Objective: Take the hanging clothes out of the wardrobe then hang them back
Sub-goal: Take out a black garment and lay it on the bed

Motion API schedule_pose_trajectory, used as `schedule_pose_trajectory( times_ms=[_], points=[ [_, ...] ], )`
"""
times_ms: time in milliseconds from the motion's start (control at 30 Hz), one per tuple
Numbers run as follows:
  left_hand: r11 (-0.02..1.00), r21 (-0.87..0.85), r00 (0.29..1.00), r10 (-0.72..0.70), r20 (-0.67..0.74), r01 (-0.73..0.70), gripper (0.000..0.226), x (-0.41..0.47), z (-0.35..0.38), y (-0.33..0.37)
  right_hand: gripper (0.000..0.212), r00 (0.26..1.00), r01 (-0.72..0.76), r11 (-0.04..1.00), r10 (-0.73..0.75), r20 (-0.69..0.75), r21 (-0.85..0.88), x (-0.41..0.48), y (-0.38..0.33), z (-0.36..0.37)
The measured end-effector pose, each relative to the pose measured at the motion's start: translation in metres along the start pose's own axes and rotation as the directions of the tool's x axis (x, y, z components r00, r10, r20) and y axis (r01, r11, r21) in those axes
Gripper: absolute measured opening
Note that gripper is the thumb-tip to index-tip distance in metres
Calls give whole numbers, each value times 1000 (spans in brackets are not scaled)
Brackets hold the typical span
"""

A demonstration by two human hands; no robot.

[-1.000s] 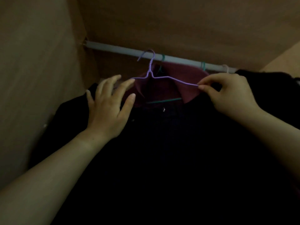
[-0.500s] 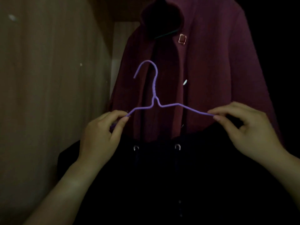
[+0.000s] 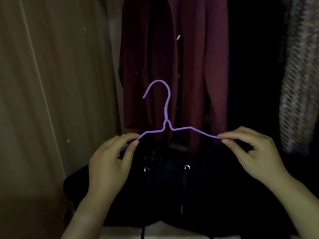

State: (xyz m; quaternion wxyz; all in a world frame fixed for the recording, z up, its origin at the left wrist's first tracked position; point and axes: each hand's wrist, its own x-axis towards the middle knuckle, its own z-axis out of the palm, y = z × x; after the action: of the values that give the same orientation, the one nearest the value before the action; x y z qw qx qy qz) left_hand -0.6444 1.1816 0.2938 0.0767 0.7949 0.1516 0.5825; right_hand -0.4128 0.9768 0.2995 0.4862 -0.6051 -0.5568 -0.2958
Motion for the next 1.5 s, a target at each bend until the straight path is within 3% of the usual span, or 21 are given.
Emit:
schedule_pose_trajectory(
  times_ms=[233,533,800,933,1133,1300,1500],
  points=[
    [997,-68,989,-17,145,27,27,-125,-73,66,13,986,-169,979,167,-25,-115,-148,-110,-67],
    [989,-138,948,-11,319,58,20,-241,-180,146,12,939,-342,914,340,-46,-216,-289,-250,-148],
    [959,-264,864,47,502,101,17,-328,-230,234,12,871,-490,819,474,-129,-299,-416,-357,-239],
    [934,-357,827,212,520,-15,19,-380,-234,295,13,815,-577,712,535,-223,-401,-492,-418,-305],
    [841,-529,767,412,491,-113,28,-462,-232,417,19,734,-660,423,542,-410,-621,-591,-523,-416],
    [711,-700,715,523,464,-65,21,-481,-222,541,19,678,-712,195,439,-590,-674,-626,-577,-505],
    [532,-847,671,633,386,-15,26,-489,-186,660,17,641,-744,46,332,-692,-666,-642,-599,-588]
  ],
)
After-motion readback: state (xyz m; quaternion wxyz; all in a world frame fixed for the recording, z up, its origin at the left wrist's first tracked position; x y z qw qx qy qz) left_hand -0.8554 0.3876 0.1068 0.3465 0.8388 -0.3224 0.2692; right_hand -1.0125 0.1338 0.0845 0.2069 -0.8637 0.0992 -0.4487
